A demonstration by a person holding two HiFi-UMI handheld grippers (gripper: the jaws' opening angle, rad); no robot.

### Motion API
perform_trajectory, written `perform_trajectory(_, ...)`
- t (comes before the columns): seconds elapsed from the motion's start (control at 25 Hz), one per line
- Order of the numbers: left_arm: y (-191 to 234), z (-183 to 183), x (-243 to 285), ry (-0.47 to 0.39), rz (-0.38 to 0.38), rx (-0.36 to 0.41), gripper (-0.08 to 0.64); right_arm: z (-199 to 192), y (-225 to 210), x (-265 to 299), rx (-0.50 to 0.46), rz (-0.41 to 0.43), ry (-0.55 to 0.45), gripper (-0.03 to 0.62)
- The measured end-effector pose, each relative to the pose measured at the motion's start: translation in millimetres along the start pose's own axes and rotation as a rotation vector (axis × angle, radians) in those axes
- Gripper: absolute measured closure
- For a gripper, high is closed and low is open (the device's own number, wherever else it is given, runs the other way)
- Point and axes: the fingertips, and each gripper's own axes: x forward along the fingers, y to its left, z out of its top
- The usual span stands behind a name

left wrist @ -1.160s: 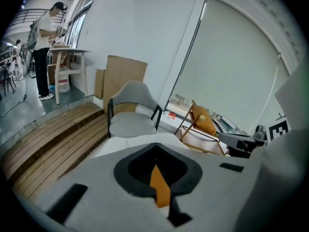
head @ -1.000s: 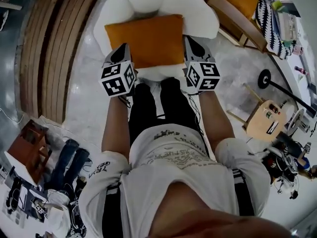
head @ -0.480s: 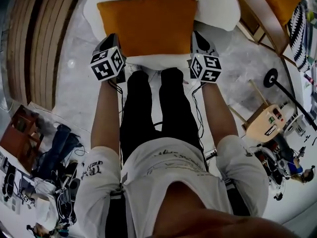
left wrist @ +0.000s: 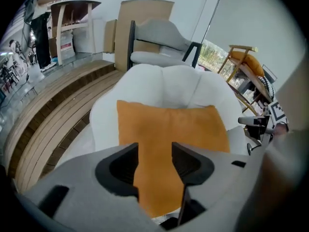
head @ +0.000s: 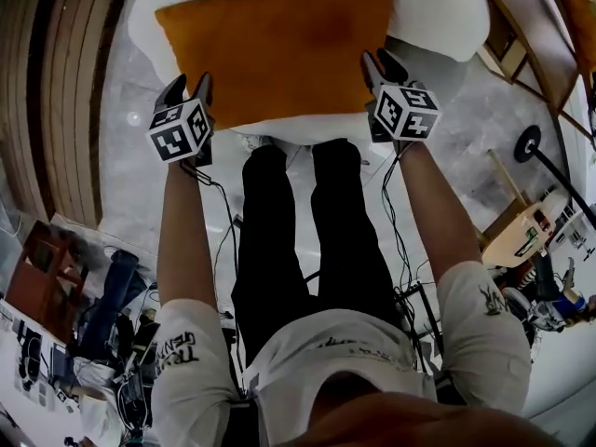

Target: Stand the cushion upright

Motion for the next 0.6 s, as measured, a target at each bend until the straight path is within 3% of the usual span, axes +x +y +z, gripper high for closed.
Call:
perform_trajectory(0.04,2.1,-5.9,6.2,0.011,0.002,0.002,0.334,-6.6,-5.9,7.5,0.000,0.000,0.026,0.404)
perform_trajectory(0.08,3.4,-11.3,11.8,0.023,0.004,-0.005,0.322,-12.6,-13.4,13.5,-0.005,-0.012,0.053,0.380)
perform_trajectory(0.28,6.3,-35.7,37.5,0.106,-0.027,-0.084,0.237,-30.7,-49.0,38.2,-0.043,-0.086,0.126,0.370)
perform_trajectory(0.6,19.1,-42.2,61.9,0.175,-0.003,-0.053,0.181,-49.2,-81.1,72.2,-0.016,-0.123,0.221,0.267)
